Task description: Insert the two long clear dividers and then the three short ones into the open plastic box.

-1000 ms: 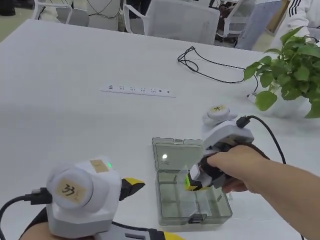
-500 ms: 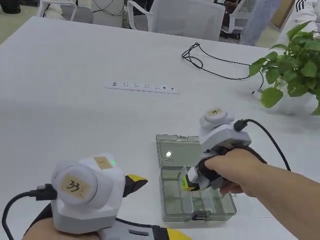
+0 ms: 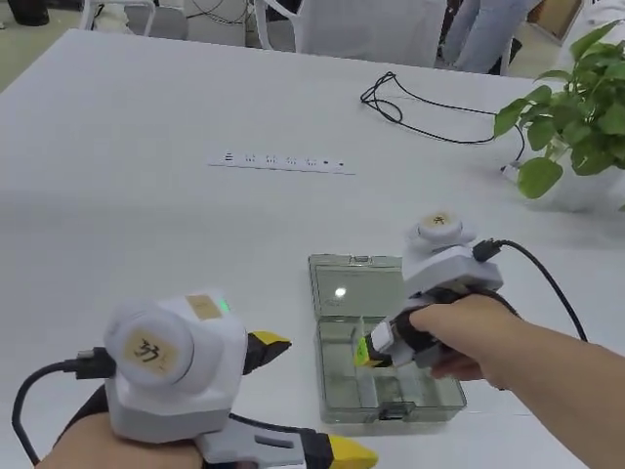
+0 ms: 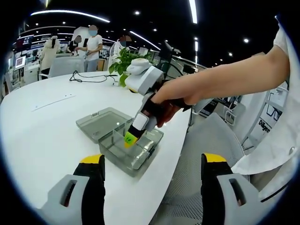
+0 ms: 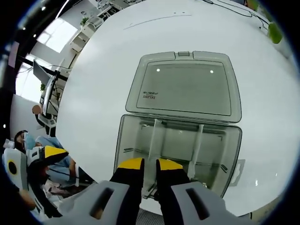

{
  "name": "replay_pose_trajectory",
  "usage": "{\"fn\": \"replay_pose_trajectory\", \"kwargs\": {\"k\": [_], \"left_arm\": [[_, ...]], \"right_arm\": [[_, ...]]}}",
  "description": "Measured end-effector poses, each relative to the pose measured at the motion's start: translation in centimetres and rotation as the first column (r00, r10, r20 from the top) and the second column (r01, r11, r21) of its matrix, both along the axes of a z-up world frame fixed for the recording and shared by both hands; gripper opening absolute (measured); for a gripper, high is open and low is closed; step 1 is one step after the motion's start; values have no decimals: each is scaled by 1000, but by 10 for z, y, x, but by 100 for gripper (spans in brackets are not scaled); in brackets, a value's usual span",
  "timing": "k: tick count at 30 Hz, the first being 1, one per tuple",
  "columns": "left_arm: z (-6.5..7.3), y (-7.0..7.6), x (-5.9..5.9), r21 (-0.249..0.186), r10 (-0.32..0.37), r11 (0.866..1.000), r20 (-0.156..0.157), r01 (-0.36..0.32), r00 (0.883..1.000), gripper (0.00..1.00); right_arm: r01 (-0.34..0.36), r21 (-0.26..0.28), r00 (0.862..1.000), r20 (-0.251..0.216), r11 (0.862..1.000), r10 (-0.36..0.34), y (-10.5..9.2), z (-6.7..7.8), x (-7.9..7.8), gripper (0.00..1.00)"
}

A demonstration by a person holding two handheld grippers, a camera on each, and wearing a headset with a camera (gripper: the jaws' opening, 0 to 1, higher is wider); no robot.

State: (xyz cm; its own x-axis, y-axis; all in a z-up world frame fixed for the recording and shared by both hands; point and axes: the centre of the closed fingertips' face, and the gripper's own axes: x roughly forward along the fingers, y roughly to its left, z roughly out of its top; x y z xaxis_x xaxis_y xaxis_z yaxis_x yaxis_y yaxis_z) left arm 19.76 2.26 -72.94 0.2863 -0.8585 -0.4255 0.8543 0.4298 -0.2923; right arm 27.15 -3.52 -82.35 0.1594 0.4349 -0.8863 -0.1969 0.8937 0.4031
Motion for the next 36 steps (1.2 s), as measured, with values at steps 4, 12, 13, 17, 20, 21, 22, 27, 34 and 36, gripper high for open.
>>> {"fn": "replay_pose_trajectory", "kwargs": {"k": [4,12,13,17,20,21,22,27,34,36], "left_arm": [[0,-2,1,6,6,1000,0,-6,1000,86],[3,-5,4,14,32,999,1,-32,1000,86],[3,-5,4,14,34,999,1,-34,999,86],[4,-6,5,14,49,999,3,-49,999,86],[5,-6,4,21,54,998,4,-55,999,86],[4,-5,5,23,57,998,6,-57,998,86],[5,-6,5,21,61,998,6,-61,998,86],[7,-7,4,26,72,997,12,-72,997,87],[8,-5,3,35,86,996,22,-87,996,88],[10,-5,3,35,88,995,28,-89,996,89]], "right_arm": [[1,52,999,45,999,-3,-2,12,4,16],[-90,78,979,188,993,74,-29,45,12,24],[-89,75,978,194,993,73,-33,48,12,25],[-138,74,964,237,988,117,-53,63,9,31],[-189,57,950,265,980,168,-67,71,2,33],[-206,50,944,273,977,185,-71,73,1,34],[-211,41,943,270,977,193,-77,76,-3,35],[-327,5,894,325,945,308,-95,85,-11,43],[-599,-136,708,369,789,602,-113,80,-29,53],[-655,-169,652,366,736,664,-116,75,-32,56]]}}
